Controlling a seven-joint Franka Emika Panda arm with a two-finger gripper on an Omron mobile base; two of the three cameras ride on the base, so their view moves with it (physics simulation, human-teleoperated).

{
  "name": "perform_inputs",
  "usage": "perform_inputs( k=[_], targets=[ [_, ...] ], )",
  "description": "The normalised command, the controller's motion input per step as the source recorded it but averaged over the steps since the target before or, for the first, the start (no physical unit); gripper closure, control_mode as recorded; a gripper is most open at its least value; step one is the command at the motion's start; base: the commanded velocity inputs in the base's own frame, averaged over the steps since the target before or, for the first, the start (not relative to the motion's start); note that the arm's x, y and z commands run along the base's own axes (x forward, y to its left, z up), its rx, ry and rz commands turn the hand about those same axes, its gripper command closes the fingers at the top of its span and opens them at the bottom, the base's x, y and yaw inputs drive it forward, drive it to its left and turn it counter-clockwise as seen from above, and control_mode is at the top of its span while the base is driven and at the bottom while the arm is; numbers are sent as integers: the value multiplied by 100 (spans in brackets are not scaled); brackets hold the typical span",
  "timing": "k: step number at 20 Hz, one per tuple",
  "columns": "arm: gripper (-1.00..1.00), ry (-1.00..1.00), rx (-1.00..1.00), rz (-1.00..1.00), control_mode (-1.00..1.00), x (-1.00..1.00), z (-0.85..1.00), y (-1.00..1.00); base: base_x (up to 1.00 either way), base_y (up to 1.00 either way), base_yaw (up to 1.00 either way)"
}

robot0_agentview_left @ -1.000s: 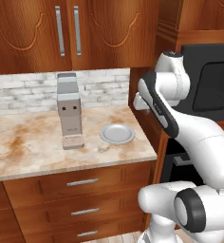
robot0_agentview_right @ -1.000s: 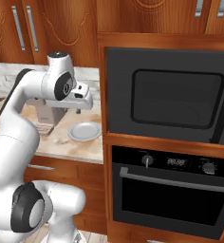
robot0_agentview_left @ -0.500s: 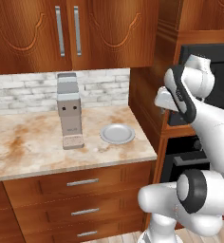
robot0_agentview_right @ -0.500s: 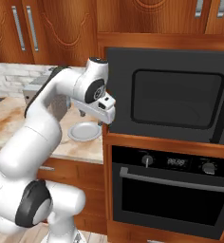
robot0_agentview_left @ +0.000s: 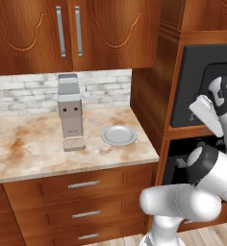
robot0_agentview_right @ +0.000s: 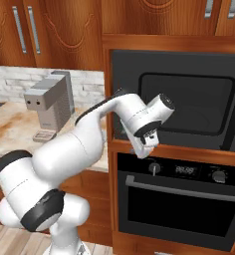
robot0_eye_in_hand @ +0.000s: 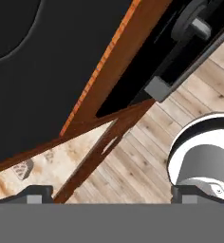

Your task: Take the fish from the oven and place it on the plate on the counter.

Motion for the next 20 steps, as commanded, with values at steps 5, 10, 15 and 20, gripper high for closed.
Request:
perform_inputs(
  k=[5, 10, 15, 20],
  targets=[
    [-100, -1, 17, -40, -100, -30, -100, -100, 0, 0, 0],
    [-100, -7, 10, -28, -100, -54, -89, -91, 0, 0, 0],
    [-100, -18, 8, -25, -100, -62, -35, -90, 0, 0, 0],
    [-100, -22, 2, -23, -100, -34, -30, -61, 0, 0, 0]
  ],
)
